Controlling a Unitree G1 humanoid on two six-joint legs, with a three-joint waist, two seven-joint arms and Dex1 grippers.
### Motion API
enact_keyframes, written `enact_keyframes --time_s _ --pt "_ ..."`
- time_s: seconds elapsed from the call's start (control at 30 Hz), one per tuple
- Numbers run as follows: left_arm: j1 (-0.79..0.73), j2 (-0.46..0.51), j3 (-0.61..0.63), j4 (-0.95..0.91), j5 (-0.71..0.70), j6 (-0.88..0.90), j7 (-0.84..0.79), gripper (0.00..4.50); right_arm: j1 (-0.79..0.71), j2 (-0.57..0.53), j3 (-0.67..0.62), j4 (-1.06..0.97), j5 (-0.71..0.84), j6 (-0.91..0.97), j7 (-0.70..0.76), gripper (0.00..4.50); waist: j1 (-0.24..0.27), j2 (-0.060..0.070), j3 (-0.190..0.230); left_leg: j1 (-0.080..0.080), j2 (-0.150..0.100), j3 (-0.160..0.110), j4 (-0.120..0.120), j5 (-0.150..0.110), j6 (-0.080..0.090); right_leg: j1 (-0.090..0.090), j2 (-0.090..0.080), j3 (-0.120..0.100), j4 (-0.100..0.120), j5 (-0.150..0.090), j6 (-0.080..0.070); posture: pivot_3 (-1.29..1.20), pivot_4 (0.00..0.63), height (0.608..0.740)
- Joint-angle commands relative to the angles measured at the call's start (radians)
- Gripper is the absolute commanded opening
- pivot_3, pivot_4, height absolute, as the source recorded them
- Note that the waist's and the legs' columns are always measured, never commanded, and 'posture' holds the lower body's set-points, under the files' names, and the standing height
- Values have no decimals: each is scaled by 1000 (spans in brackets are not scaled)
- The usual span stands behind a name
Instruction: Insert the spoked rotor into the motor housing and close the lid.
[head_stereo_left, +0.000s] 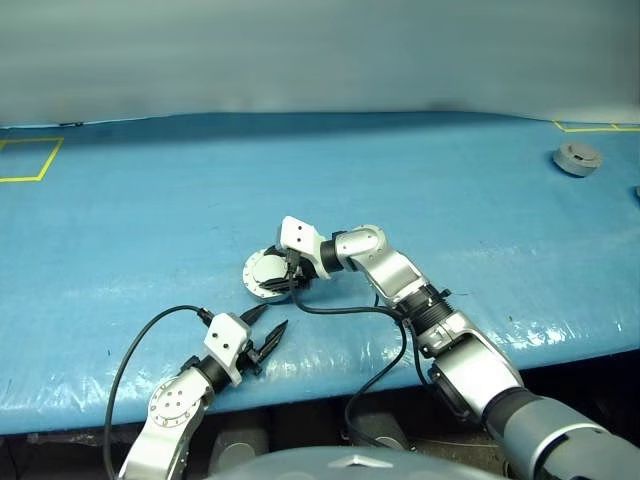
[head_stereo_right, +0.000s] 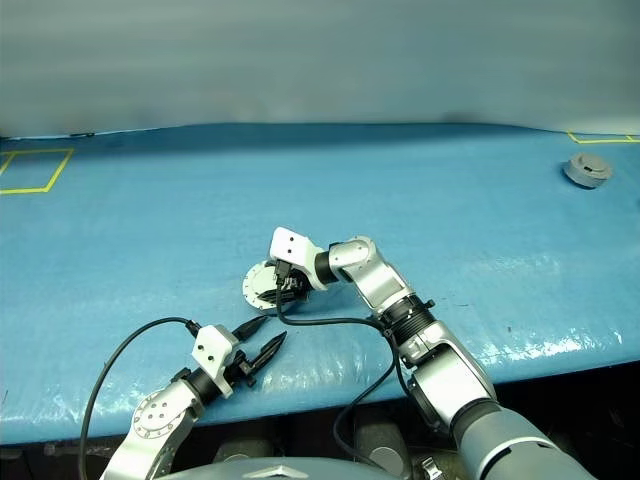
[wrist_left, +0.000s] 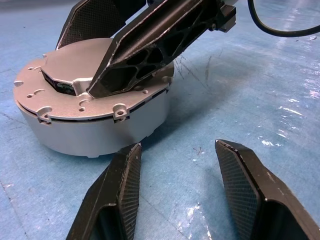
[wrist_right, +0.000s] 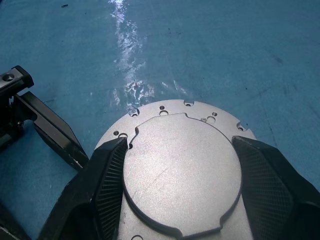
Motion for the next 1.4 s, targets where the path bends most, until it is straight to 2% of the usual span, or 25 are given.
enact_keyframes --time_s 0.03,0.17,1.4 --pt "2 -1 -5 -19 -5 -8 -4 2538 -11 3 5 20 -25 41 -19 3033 0 0 0 0 0 0 0 0 0 0 0 0 0 0 0 0 150 740" --pt "3 -2 -5 -19 -5 -8 -3 2538 -13 17 -7 13 -14 90 -30 3033 -2 0 0 1 0 -1 0 0 0 0 0 0 0 0 0 0 150 740" --pt "1 -9 -4 -13 -10 -10 -3 2538 -32 39 36 91 -45 -4 25 3033 -24 0 0 2 0 -4 -1 0 0 0 0 0 0 0 0 0 150 740"
